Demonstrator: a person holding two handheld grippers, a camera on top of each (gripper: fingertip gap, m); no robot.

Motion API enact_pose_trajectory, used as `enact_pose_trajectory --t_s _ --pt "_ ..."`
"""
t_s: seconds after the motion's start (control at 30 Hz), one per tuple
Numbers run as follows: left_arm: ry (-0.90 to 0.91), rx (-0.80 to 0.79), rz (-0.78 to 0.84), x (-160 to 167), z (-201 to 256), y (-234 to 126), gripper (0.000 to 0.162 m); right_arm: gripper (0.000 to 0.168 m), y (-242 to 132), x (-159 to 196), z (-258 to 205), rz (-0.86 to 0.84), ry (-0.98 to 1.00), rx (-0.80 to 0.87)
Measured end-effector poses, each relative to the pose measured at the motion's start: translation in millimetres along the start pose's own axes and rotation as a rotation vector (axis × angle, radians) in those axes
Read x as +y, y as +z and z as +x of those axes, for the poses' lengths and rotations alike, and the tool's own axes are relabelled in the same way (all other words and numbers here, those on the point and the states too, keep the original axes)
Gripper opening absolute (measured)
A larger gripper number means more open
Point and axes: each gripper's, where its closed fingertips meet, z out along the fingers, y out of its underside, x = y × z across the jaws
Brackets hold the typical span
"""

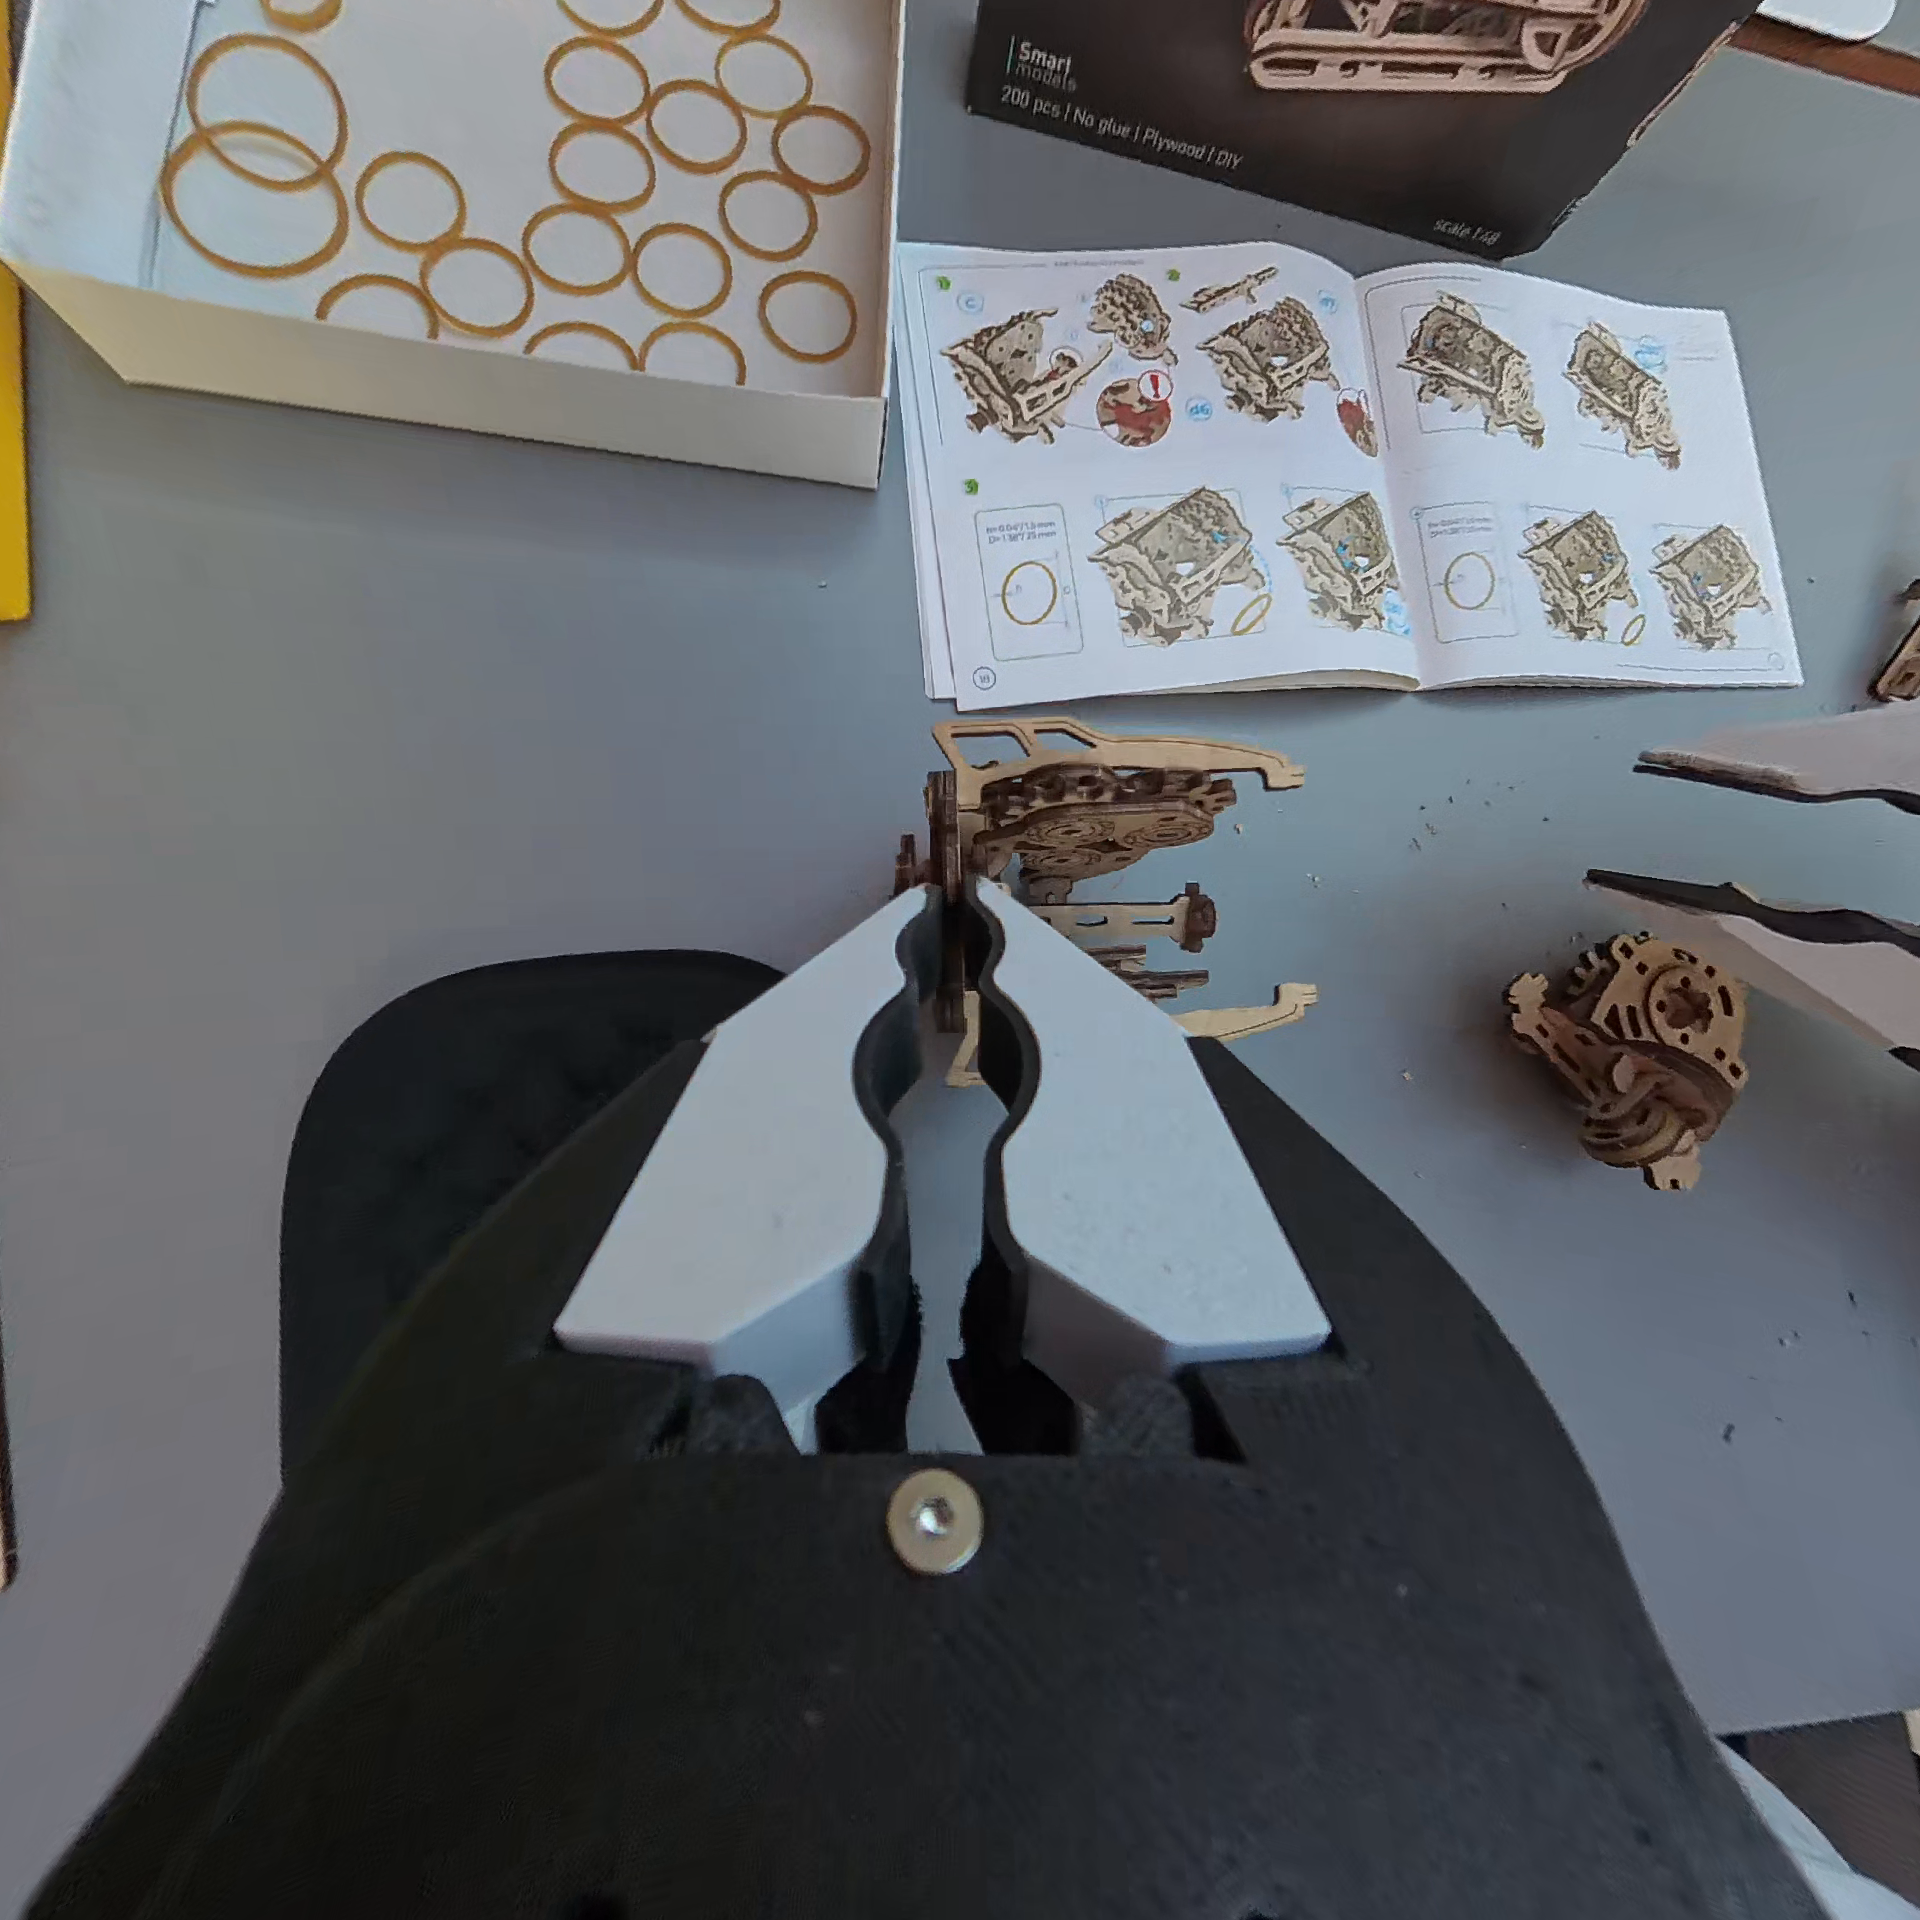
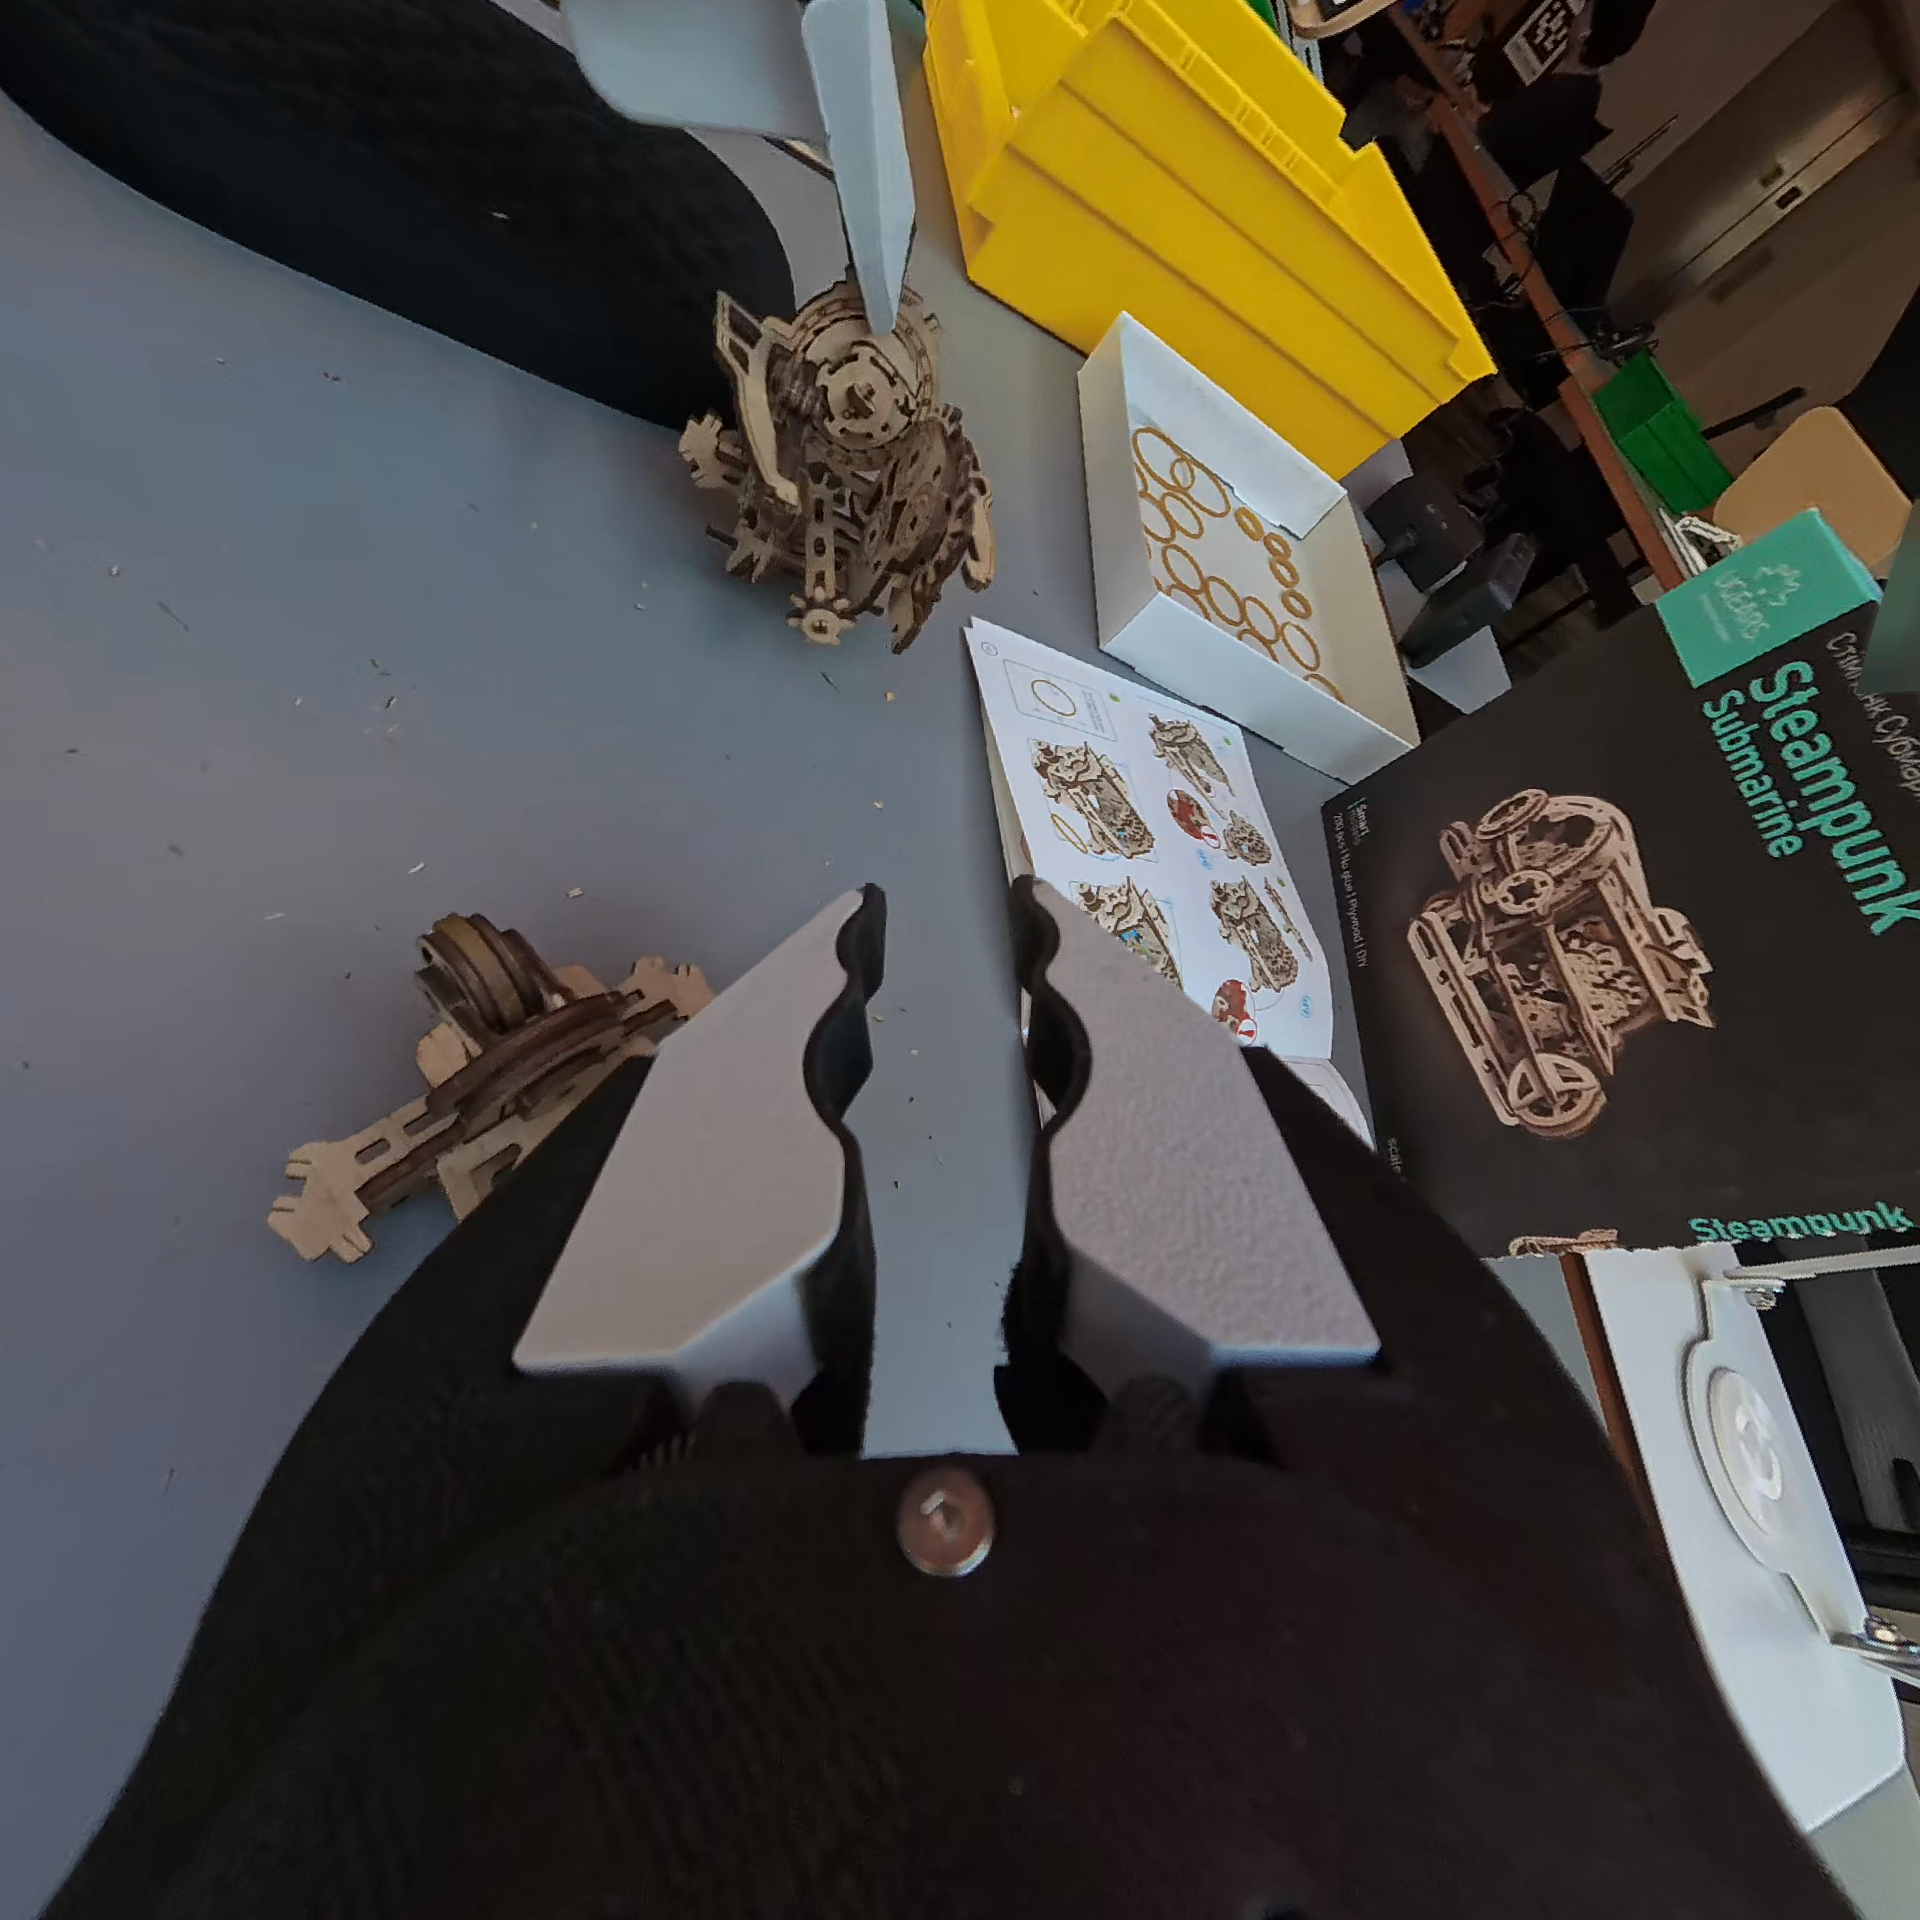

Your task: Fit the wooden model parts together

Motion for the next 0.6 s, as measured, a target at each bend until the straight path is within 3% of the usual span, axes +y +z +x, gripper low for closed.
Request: enact_pose_trajectory --t_s 0.37,0.6 --pt "-0.022 0.121 -0.108 24.3 23.8 -7.5 0.010 0.024 2.4 7.4 -0.6 -0.025 -0.014 -0.001" --pt "0.069 0.183 -0.068 20.0 34.0 -14.9 0.010 0.024 3.2 10.5 -0.3 -0.034 -0.019 0.001"
